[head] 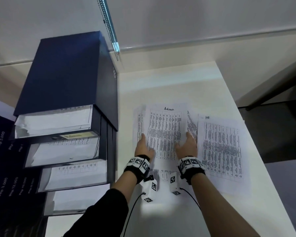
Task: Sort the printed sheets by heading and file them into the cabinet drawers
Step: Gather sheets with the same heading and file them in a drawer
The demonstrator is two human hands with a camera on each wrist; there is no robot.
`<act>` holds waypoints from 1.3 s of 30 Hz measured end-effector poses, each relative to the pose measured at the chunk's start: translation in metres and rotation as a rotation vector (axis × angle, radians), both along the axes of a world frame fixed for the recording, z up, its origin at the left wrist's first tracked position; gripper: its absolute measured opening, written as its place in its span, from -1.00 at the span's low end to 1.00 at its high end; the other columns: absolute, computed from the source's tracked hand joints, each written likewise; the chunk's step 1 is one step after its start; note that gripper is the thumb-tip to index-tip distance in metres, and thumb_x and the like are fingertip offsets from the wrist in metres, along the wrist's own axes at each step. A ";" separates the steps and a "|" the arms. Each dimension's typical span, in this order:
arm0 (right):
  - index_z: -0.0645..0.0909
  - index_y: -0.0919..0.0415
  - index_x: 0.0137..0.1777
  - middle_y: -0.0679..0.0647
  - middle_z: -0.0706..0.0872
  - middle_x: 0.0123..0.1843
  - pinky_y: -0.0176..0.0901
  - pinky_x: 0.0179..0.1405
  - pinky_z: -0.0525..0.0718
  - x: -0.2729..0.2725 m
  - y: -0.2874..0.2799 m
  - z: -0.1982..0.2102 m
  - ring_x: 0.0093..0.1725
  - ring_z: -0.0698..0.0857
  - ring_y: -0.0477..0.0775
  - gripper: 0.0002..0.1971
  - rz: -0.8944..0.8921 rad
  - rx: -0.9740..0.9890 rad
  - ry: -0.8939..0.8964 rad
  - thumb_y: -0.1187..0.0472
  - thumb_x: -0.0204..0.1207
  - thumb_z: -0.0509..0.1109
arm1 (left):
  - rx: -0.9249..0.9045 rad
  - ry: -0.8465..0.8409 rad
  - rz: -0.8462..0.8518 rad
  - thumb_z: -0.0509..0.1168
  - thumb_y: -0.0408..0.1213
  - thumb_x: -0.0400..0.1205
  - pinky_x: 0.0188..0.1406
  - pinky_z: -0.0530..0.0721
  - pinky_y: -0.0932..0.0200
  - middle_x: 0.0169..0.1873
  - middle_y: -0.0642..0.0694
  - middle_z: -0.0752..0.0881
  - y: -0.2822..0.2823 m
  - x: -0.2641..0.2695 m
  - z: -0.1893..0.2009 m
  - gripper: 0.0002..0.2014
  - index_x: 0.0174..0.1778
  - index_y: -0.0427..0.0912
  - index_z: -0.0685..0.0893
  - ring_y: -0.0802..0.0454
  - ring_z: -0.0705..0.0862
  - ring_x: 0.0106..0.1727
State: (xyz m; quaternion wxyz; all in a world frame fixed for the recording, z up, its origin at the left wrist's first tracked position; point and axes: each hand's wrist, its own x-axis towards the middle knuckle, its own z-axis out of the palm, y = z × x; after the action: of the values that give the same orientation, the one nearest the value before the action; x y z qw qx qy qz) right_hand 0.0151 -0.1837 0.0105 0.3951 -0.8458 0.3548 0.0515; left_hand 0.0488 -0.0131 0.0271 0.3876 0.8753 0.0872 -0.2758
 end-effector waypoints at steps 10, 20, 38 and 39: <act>-0.18 0.10 0.73 0.21 0.53 0.40 -0.29 -0.35 0.63 -0.006 0.012 0.003 -0.24 0.60 -0.06 -0.15 0.234 -0.223 -0.001 0.43 0.58 0.24 | -0.026 0.021 0.025 0.21 -0.38 0.70 0.61 0.16 0.16 0.70 -0.20 0.12 0.007 -0.008 0.004 -0.30 0.72 -0.26 0.01 -0.12 0.18 0.69; 0.69 0.10 0.00 0.05 0.63 0.17 -0.20 0.16 0.52 -0.014 0.003 0.008 0.07 0.65 0.04 -0.89 0.257 -0.149 -0.030 0.29 0.54 0.39 | -0.087 -0.028 0.140 0.26 -0.31 0.70 0.61 0.30 0.09 0.61 -0.17 0.36 0.013 -0.006 -0.002 -0.42 0.65 -0.24 0.27 -0.11 0.35 0.62; 0.63 0.08 -0.47 0.24 0.64 0.25 0.13 0.34 0.59 -0.105 -0.032 0.022 0.26 0.63 0.23 -0.76 0.365 0.191 0.284 0.22 0.41 0.47 | -0.146 0.109 0.291 0.24 -0.25 0.70 0.27 0.52 0.15 0.32 -0.18 0.60 0.026 0.017 -0.025 -0.56 0.52 -0.19 0.46 -0.16 0.61 0.28; 0.63 -0.02 -0.49 0.25 0.54 0.44 0.15 0.46 0.51 -0.108 -0.028 0.022 0.42 0.54 0.27 -0.76 0.446 0.136 0.305 0.16 0.38 0.52 | -0.152 0.097 0.299 0.27 -0.25 0.68 0.18 0.53 0.17 0.22 -0.14 0.63 0.027 0.015 -0.025 -0.57 0.49 -0.19 0.50 -0.12 0.63 0.18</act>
State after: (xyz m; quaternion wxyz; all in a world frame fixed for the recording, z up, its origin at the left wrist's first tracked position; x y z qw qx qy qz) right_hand -0.0928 -0.2121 0.0329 0.3721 -0.8570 0.2111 0.2874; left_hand 0.0640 0.0139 0.0018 0.4846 0.8064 0.2140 -0.2630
